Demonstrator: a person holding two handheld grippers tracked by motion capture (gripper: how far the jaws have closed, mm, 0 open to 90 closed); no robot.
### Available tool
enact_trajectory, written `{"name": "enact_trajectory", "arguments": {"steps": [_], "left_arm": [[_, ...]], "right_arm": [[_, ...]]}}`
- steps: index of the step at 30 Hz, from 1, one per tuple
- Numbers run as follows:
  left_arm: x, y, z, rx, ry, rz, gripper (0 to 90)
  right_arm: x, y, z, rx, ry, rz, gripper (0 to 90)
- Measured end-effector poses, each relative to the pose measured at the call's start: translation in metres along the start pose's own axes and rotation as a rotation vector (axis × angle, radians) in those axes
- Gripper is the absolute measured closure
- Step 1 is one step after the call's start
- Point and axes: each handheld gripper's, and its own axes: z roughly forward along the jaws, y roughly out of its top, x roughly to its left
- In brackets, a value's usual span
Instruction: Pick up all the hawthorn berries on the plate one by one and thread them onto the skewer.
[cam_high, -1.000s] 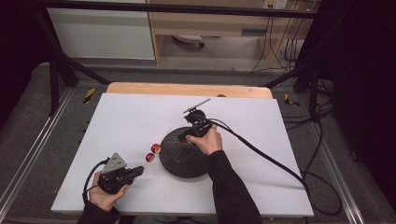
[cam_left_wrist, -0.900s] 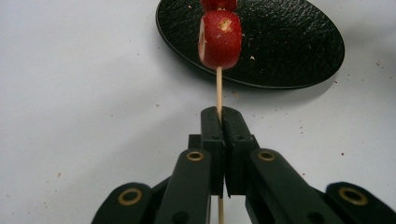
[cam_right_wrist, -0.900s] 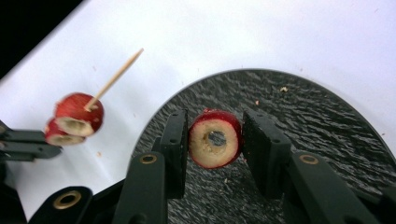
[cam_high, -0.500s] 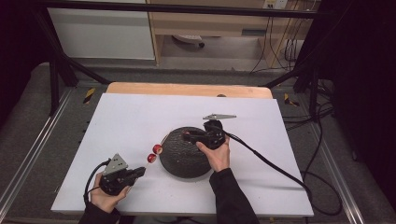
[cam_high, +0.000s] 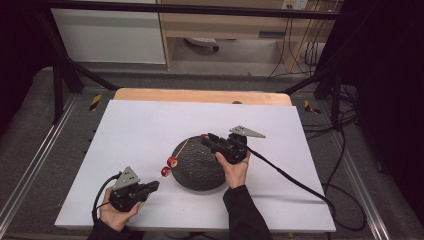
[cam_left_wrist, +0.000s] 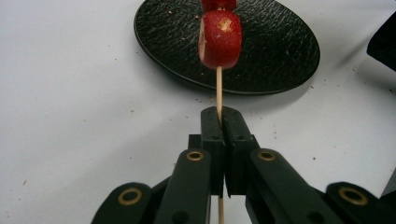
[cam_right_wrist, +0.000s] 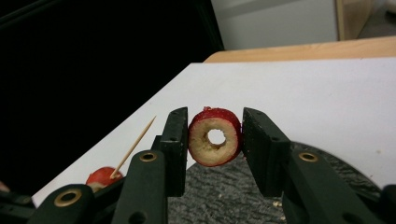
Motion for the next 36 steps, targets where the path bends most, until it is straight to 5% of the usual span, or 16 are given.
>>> {"name": "enact_trajectory", "arguments": {"steps": [10, 17, 36], "left_arm": [[-0.007, 0.001, 0.004, 0.006, -0.032, -0.044, 88.2], [-0.013, 0.002, 0.007, 0.006, -0.053, -0.059, 88.2], [-0.019, 0.003, 0.013, 0.018, -0.077, -0.097, 88.2]], "right_arm": [[0.000, -0.001, 0.002, -0.108, -0.003, -0.033, 62.8], [0.002, -0.003, 0.005, -0.145, 0.007, -0.013, 62.9], [0.003, -0.013, 0.010, -0.132, 0.030, -0.035, 62.9]]}}
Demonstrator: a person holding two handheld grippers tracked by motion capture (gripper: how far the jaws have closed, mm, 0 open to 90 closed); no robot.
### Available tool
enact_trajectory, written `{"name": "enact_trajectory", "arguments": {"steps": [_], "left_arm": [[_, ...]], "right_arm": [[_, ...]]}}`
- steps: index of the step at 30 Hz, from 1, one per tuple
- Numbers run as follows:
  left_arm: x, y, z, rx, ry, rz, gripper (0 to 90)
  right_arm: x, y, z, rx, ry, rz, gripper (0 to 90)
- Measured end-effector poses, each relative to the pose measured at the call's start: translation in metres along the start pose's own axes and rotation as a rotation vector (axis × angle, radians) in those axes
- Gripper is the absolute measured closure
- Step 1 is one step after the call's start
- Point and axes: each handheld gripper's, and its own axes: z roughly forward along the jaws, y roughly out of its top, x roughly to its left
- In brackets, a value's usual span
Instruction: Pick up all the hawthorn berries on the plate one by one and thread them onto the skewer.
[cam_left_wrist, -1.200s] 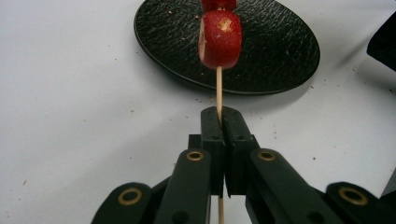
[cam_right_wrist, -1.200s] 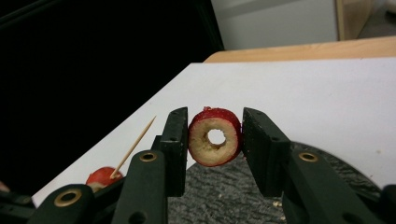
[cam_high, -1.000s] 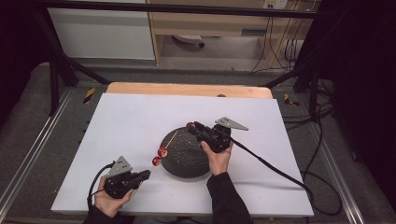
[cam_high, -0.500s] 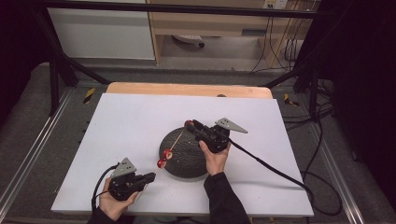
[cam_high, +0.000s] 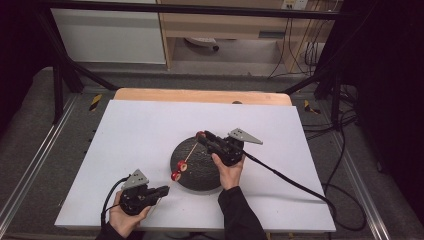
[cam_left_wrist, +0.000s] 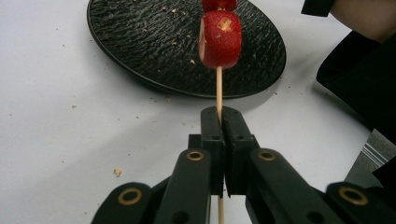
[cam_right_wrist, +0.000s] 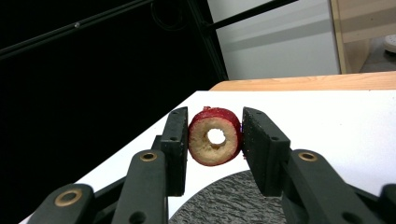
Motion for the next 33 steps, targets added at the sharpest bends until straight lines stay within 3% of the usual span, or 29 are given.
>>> {"name": "enact_trajectory", "arguments": {"steps": [33], "left_arm": [[-0.0001, -0.0003, 0.0020, 0.000, 0.006, -0.005, 88.2]], "right_arm": [[0.0011, -0.0023, 0.0008, -0.003, 0.012, 0.019, 63.0]]}}
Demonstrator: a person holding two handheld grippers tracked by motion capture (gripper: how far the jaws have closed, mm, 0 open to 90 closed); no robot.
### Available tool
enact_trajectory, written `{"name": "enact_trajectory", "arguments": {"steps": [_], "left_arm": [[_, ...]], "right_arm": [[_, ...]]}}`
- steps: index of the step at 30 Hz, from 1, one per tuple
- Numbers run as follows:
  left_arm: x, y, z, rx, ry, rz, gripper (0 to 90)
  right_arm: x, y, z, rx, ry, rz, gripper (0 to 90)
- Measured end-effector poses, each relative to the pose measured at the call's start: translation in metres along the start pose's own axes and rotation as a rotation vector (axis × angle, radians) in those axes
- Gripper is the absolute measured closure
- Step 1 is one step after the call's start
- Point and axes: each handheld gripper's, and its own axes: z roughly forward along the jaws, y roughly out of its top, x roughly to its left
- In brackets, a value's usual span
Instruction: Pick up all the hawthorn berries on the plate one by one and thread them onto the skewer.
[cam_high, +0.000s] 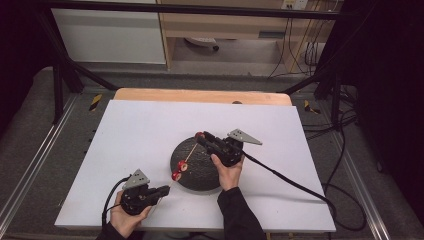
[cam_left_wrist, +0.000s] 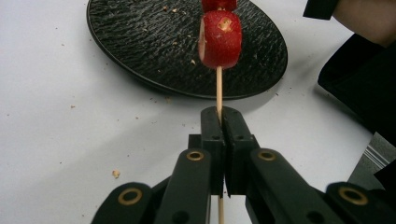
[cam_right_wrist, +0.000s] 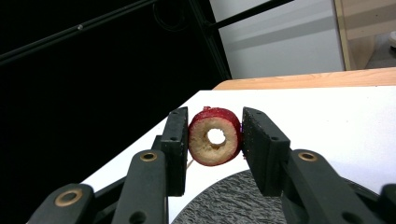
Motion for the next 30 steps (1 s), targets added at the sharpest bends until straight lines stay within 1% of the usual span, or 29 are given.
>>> {"name": "enact_trajectory", "arguments": {"steps": [4, 9, 14, 17, 22, 25, 29, 30], "left_arm": [[0.000, 0.000, 0.001, 0.002, 0.001, -0.009, 88.2], [-0.003, 0.000, 0.002, -0.012, 0.006, -0.032, 88.2], [-0.010, -0.001, 0.006, -0.032, 0.026, -0.050, 88.2], [-0.013, -0.002, 0.009, -0.043, 0.028, -0.069, 88.3], [-0.019, -0.002, 0.013, -0.065, 0.003, -0.101, 88.3], [-0.020, -0.002, 0.014, -0.060, -0.002, -0.114, 88.4], [-0.018, 0.000, 0.015, -0.060, 0.006, -0.125, 88.4], [-0.018, 0.001, 0.014, -0.069, 0.008, -0.124, 88.4]], "right_arm": [[0.001, -0.002, 0.000, 0.006, 0.006, 0.004, 63.0], [0.002, -0.004, 0.000, -0.001, 0.011, 0.008, 63.1], [0.005, -0.007, -0.001, -0.003, 0.019, 0.013, 63.1], [0.006, -0.008, -0.001, -0.003, 0.022, 0.014, 63.2], [0.009, -0.009, -0.003, -0.004, 0.024, 0.023, 63.3], [0.010, -0.011, -0.004, 0.006, 0.023, 0.020, 63.5], [0.011, -0.013, -0.005, 0.017, 0.020, 0.016, 63.7], [0.012, -0.013, -0.005, 0.018, 0.022, 0.017, 63.8]]}}
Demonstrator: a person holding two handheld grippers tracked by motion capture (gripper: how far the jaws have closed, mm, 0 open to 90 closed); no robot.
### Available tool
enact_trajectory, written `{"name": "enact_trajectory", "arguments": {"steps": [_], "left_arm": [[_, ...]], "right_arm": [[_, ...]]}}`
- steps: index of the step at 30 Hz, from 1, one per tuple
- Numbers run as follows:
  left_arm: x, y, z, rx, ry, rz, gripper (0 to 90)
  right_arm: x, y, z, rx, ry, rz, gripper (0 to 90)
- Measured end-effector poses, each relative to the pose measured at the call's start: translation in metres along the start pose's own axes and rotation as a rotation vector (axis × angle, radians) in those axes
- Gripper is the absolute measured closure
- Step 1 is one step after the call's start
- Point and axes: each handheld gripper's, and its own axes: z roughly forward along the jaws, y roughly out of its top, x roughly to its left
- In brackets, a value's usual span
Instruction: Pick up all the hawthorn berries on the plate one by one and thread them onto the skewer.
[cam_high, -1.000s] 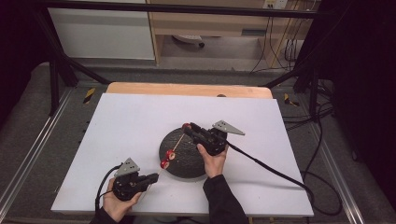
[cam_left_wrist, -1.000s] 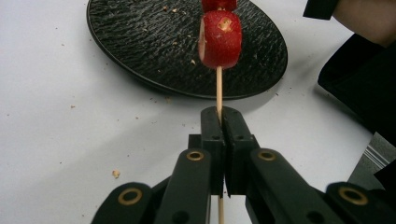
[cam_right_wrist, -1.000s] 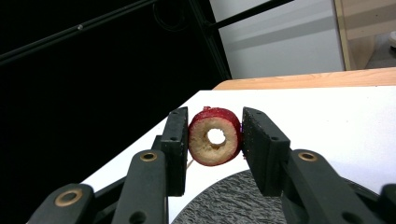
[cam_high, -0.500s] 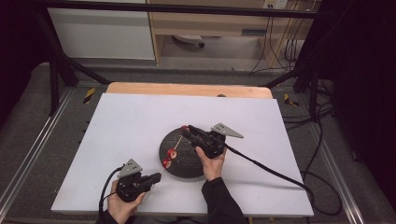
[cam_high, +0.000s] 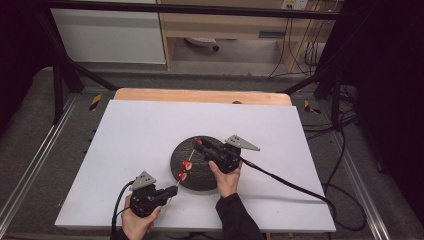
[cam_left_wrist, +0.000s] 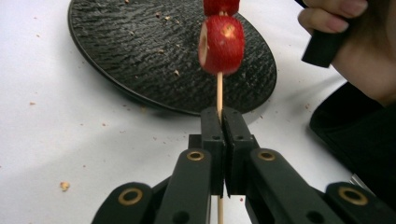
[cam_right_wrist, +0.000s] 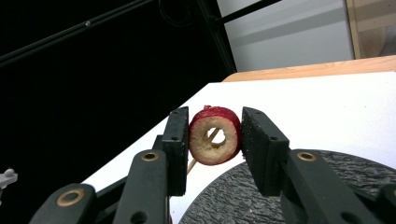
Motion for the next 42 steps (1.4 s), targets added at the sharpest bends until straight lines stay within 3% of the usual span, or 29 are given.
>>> {"name": "enact_trajectory", "arguments": {"steps": [6, 10, 16, 21, 25, 27, 31, 42], "left_arm": [[-0.001, 0.002, 0.004, 0.006, 0.003, 0.014, 88.6], [-0.003, 0.004, 0.001, 0.000, 0.024, 0.053, 89.0], [-0.004, 0.004, 0.002, 0.024, 0.020, 0.081, 89.2], [-0.002, 0.007, 0.003, 0.035, 0.013, 0.067, 88.3], [0.002, 0.003, 0.006, 0.060, 0.014, 0.061, 76.8], [0.001, 0.001, 0.006, 0.064, 0.020, 0.075, 77.3], [-0.002, 0.001, 0.002, 0.060, 0.018, 0.100, 87.4], [-0.008, 0.001, -0.001, 0.031, 0.072, 0.147, 88.5]], "right_arm": [[0.001, -0.003, 0.000, 0.023, 0.010, 0.012, 64.0], [0.003, -0.001, -0.002, 0.016, 0.013, 0.015, 64.2], [0.005, -0.001, -0.005, 0.031, 0.005, 0.012, 64.5], [0.004, 0.000, -0.005, 0.038, -0.010, 0.029, 64.5], [0.004, 0.002, -0.006, 0.032, -0.001, 0.035, 64.5], [0.003, 0.005, -0.007, 0.023, -0.003, 0.028, 64.5], [0.004, 0.009, -0.010, 0.014, -0.007, 0.010, 64.5], [0.005, 0.008, -0.013, -0.005, 0.005, 0.034, 64.7]]}}
